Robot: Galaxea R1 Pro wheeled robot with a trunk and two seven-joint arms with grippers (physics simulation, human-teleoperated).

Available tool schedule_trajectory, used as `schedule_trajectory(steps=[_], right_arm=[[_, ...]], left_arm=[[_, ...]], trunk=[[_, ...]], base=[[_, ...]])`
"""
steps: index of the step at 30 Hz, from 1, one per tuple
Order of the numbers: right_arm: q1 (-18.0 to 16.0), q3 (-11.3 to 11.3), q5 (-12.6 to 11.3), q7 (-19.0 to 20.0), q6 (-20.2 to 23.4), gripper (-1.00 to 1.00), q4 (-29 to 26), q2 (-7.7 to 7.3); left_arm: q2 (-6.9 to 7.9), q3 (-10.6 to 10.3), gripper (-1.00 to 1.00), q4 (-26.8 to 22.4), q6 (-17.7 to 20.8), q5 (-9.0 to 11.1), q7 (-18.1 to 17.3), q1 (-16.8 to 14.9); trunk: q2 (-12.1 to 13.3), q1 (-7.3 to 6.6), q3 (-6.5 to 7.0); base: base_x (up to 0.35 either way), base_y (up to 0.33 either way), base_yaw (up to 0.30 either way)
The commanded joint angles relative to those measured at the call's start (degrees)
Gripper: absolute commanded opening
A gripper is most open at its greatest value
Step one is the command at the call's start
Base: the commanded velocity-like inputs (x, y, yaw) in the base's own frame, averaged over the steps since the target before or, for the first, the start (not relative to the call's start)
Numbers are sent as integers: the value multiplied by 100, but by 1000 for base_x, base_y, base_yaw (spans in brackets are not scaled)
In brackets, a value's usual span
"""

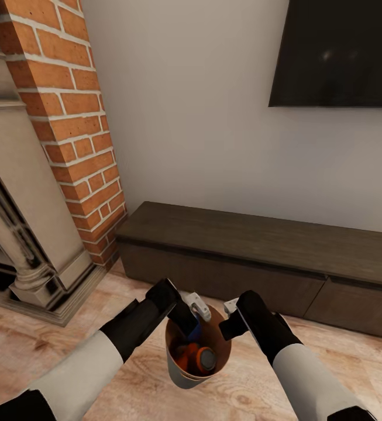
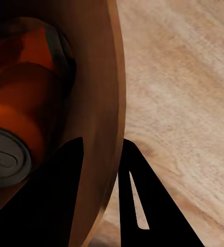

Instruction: Put the three can of soda from the living room inside the tash can in the kitchen.

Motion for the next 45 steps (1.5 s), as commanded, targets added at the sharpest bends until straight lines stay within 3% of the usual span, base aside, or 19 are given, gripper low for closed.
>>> schedule_trajectory(steps=[1, 9, 19, 20, 34, 38, 40, 43, 45], right_arm=[[-2, 12, -183, 19, 32, -100, -4, 31], [-2, 41, 211, 22, 32, -100, -11, 220], [-2, 42, 251, 23, 32, -100, -8, 245], [-2, 42, 252, 23, 32, -100, -7, 245], [-2, 40, 253, 23, 32, -100, 0, 235], [-2, 31, 253, 23, 32, -100, 2, 230], [-2, 25, 253, 23, 32, -100, 7, 224], [-2, 15, 253, 23, 32, -100, 9, 218], [-2, 7, 253, 23, 32, -100, 10, 214]], left_arm=[[-13, 0, -100, 76, -50, -11, -4, -1], [-26, -1, -100, 754, -479, -19, 339, -2], [-16, -1, -100, 1137, -744, -17, 478, -2], [-16, -1, 100, 1144, -750, -13, 480, -2], [29, 16, 100, 929, -799, 16, 467, 6], [53, 35, 100, 251, -756, 23, 435, 12], [134, 49, 100, -324, -717, 56, 385, 40], [319, 61, 100, -929, -701, 72, 276, 60], [566, 73, 100, -1334, -709, 83, 166, 68]], trunk=[[0, -1, 1], [0, -1, 1], [0, -1, 1], [0, -1, 1], [0, -1, 1], [0, -1, 1], [0, -1, 1], [0, -1, 1], [0, -1, 1]], base=[[0, 0, 0], [0, 0, 0], [0, 0, 0], [0, 0, 0], [0, 0, 0], [0, 0, 0], [0, 0, 0], [0, 0, 0], [0, 0, 0]])
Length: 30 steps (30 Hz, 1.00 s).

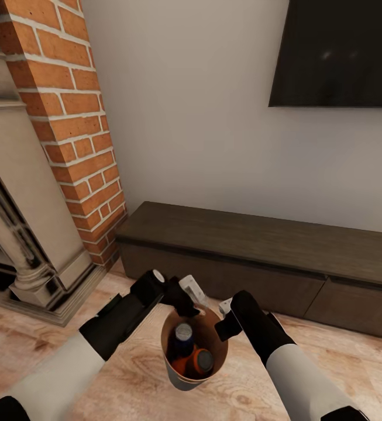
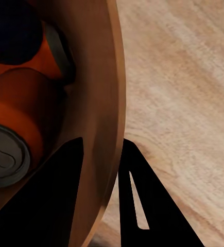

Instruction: Put the three can of soda from the living room inside the tash can in the kitchen.

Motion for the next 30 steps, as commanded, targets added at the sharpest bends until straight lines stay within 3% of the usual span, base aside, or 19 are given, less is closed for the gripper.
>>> schedule_trajectory(steps=[1, 2, 4, 6, 8, 10, 12, 13, 14, 16, 17, 18, 22, 25, 30], right_arm=[[-2, -4, -146, 16, 25, -100, -1, 0], [-2, -8, -146, 16, 25, -100, -1, -1], [-2, -14, -146, 16, 25, -100, -1, -3], [-2, -21, -146, 16, 25, -100, 0, -9], [-2, -29, -148, 16, 25, -100, 0, -22], [-2, -35, -150, 16, 25, -100, 0, -29], [-7, -47, -153, 16, 25, -100, 0, -57], [-8, -49, -153, 16, 25, -100, 0, -67], [-8, -52, -155, 16, 25, -100, 0, -76], [-17, -185, -155, 16, 25, -100, 0, -117], [-19, -259, -155, 16, 25, -100, 0, -137], [-24, -441, -155, 16, 25, -100, 8, -189], [-56, -824, -155, 16, 25, -100, 118, -361], [-76, -957, -155, 21, 25, -100, 168, -510], [-121, -1040, -171, 56, 25, -100, 357, -838]], left_arm=[[90, 5, 100, -112, -7, 9, -36, 2], [244, 31, 100, -290, -23, 27, -98, 5], [370, 125, 100, -434, -40, 71, -157, 20], [539, 469, 100, -619, -69, 144, -226, 116], [722, 1269, 100, -775, -336, 209, -265, 371], [774, 1687, 100, -795, -620, 213, -269, 550], [827, 2437, 100, -618, -1326, 220, -238, 1033], [834, 2634, 100, -511, -1539, 222, -228, 1165], [838, 2843, 100, -373, -1769, 223, -216, 1287], [819, 3713, 100, 316, -2725, 229, -178, 1606], [813, 3910, 100, 504, -2948, 229, -172, 1652], [802, 4242, 100, 896, -3369, 231, -161, 1719], [795, 4679, 100, 1635, -4109, 247, -146, 1797], [793, 4805, 100, 1890, -4356, 250, -139, 1821], [792, 4879, 100, 2036, -4500, 273, -140, 1839]], trunk=[[0, 0, 0], [0, 0, 0], [0, 0, 0], [0, 0, 0], [0, 0, 0], [0, 0, 0], [0, 0, 0], [0, 0, 0], [0, 0, 0], [0, 0, 0], [0, 0, 0], [0, 0, 0], [0, 0, 0], [0, 0, 0], [-7, 13, -110]], base=[[0, 0, 0], [0, 0, 0], [0, 0, 0], [0, 0, 0], [0, 0, 0], [0, 0, 0], [0, 0, 0], [0, 0, 0], [0, 0, 0], [0, 0, 0], [0, 0, 0], [0, 0, 0], [0, 0, 0], [0, 0, 0], [0, 0, 0]])
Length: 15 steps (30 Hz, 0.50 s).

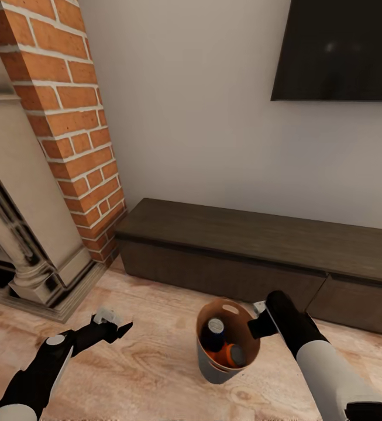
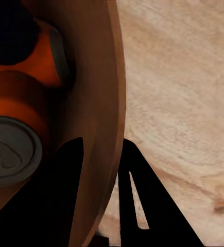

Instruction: Put the three can of soda from the living room inside the tash can in the kitchen.

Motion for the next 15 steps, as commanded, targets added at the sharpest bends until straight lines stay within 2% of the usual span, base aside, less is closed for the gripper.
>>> schedule_trajectory(steps=[1, 4, 10, 15], right_arm=[[-35, -14, -240, 24, 36, -100, 69, -44], [-86, -27, -244, 37, 36, -100, 188, -108], [-142, -31, -246, 39, 36, -100, 350, -137], [-164, -31, -246, 47, 36, -100, 401, -214]], left_arm=[[0, 5, 100, 12, -15, 3, 0, 2], [0, 13, 100, 32, -98, -3, -1, 6], [0, 19, 100, 40, -147, -7, -1, 7], [0, 19, 100, 165, -218, -6, -1, 7]], trunk=[[-2, 1, -22], [-4, 4, -44], [-4, 4, -44], [-10, 17, -155]], base=[[0, 0, 0], [0, 0, 0], [0, 0, 0], [0, 0, 0]])
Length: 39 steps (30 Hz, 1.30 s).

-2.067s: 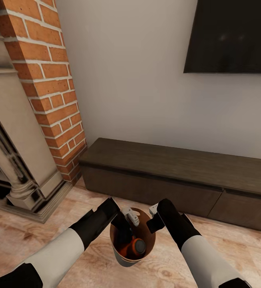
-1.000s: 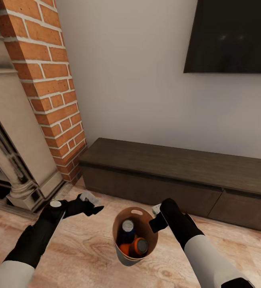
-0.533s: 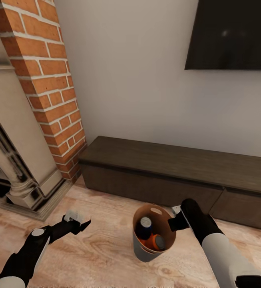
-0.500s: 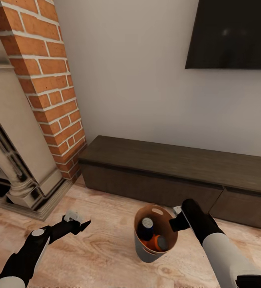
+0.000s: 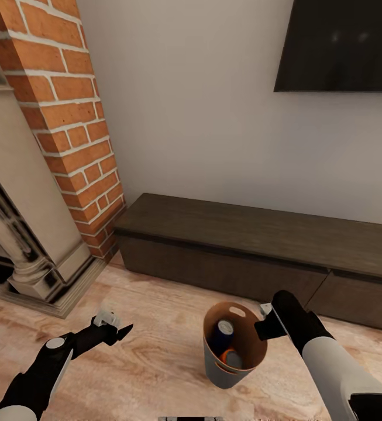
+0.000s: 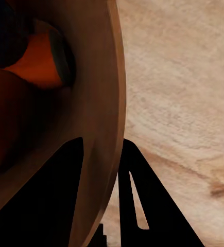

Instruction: Put the three can of soda from the living room inside the tash can in the kitchen.

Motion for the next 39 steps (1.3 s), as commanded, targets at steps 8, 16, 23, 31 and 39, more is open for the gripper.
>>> schedule_trajectory(steps=[8, 16, 23, 31, 39], right_arm=[[-6, -6, -210, 19, 35, -100, 33, -24], [-7, -21, -211, 20, 35, -100, 38, -57], [1, -173, -211, 20, 35, -100, 41, -73], [1, -190, -211, 20, 35, -100, 39, -76], [2, -191, -204, 19, 35, -100, 39, -77]], left_arm=[[0, -5, 100, 37, -44, 2, 0, 0], [0, -5, 100, 43, -49, 1, 0, 0], [0, -5, 100, 44, -50, -1, 0, 0], [0, -6, 100, 44, -57, 0, 0, 0], [0, -5, 100, 46, -52, -1, 0, 0]], trunk=[[-12, 19, -177], [-17, 30, -266], [-24, 43, -377], [-28, 50, -443], [-28, 50, -443]], base=[[0, 0, 0], [0, 0, 0], [0, 0, 0], [0, 0, 0], [0, 0, 0]])
